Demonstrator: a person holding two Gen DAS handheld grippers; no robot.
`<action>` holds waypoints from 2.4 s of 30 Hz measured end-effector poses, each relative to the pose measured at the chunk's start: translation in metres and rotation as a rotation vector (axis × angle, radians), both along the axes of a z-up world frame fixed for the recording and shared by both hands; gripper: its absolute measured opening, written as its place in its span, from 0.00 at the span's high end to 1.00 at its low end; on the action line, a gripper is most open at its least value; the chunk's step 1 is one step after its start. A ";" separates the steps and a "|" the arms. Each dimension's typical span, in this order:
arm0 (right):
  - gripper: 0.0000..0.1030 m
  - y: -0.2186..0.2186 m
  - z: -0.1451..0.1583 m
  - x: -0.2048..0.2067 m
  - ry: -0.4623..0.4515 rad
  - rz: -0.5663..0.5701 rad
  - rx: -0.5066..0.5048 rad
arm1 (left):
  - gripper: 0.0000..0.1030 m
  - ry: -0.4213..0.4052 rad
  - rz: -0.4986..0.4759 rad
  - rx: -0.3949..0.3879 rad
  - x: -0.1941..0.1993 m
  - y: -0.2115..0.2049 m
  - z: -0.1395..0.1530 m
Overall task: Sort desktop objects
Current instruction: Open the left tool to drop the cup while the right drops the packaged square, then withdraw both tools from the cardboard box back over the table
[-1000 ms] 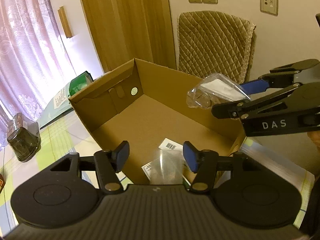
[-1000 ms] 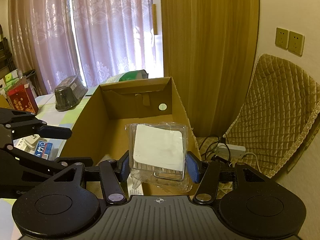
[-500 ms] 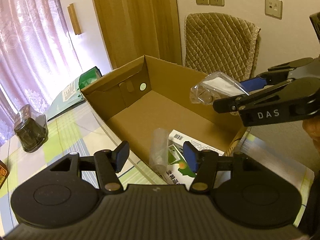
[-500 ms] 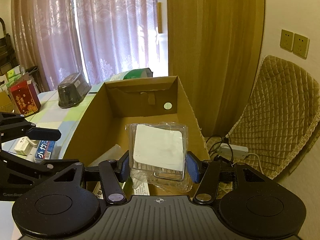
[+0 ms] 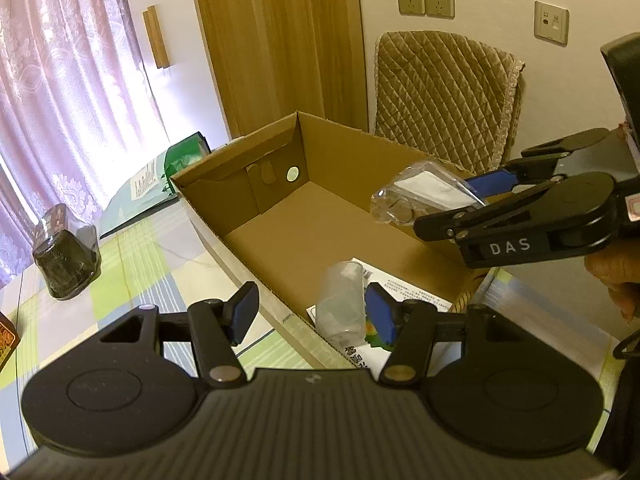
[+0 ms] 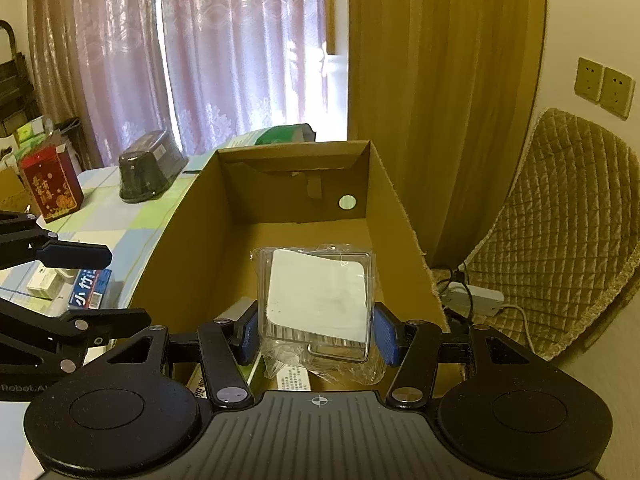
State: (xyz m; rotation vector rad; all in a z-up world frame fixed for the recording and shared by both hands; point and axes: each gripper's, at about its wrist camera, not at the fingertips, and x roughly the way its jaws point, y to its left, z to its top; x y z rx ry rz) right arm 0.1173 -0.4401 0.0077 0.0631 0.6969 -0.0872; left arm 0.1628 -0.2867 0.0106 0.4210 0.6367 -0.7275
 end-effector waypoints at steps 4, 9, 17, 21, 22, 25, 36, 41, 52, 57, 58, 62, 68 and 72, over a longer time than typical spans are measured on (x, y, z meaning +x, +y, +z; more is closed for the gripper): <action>0.47 0.002 -0.002 0.004 0.005 0.007 -0.001 | 0.47 0.007 0.006 -0.004 0.000 0.002 -0.001; 0.58 0.005 -0.003 0.009 0.015 0.023 -0.008 | 0.47 0.011 0.010 -0.006 0.001 0.004 -0.003; 0.58 0.005 0.001 0.005 -0.001 0.017 -0.008 | 0.47 0.015 0.019 -0.012 0.001 0.009 -0.002; 0.58 0.006 0.002 0.000 -0.002 0.015 -0.007 | 0.47 0.017 0.024 -0.016 -0.001 0.013 -0.001; 0.58 0.007 0.002 -0.001 -0.003 0.013 -0.006 | 0.47 0.018 0.026 -0.017 -0.001 0.014 -0.001; 0.58 0.009 0.004 -0.007 -0.006 0.012 -0.006 | 0.46 0.021 0.035 -0.019 -0.004 0.019 0.000; 0.26 0.029 0.015 -0.032 -0.045 0.018 -0.008 | 0.44 0.031 0.101 -0.017 -0.023 0.057 0.001; 0.26 0.040 0.023 -0.044 -0.061 0.027 0.009 | 0.41 0.042 0.154 -0.010 -0.039 0.089 -0.002; 0.00 0.094 0.030 -0.074 -0.084 0.106 0.074 | 0.25 0.070 0.296 0.030 -0.078 0.171 -0.013; 0.00 0.124 0.026 -0.081 -0.056 0.174 0.096 | 0.21 0.090 0.372 0.028 -0.091 0.203 -0.017; 0.00 0.130 0.024 -0.082 -0.048 0.188 0.096 | 0.20 0.093 0.386 0.027 -0.093 0.208 -0.018; 0.00 0.152 0.018 -0.082 -0.018 0.233 0.100 | 0.15 0.094 0.426 0.026 -0.098 0.224 -0.020; 0.00 0.180 0.006 -0.079 0.019 0.286 0.091 | 0.06 0.089 0.477 0.021 -0.104 0.243 -0.022; 0.00 0.192 -0.002 -0.074 0.037 0.310 0.078 | 0.01 0.093 0.500 0.014 -0.104 0.253 -0.023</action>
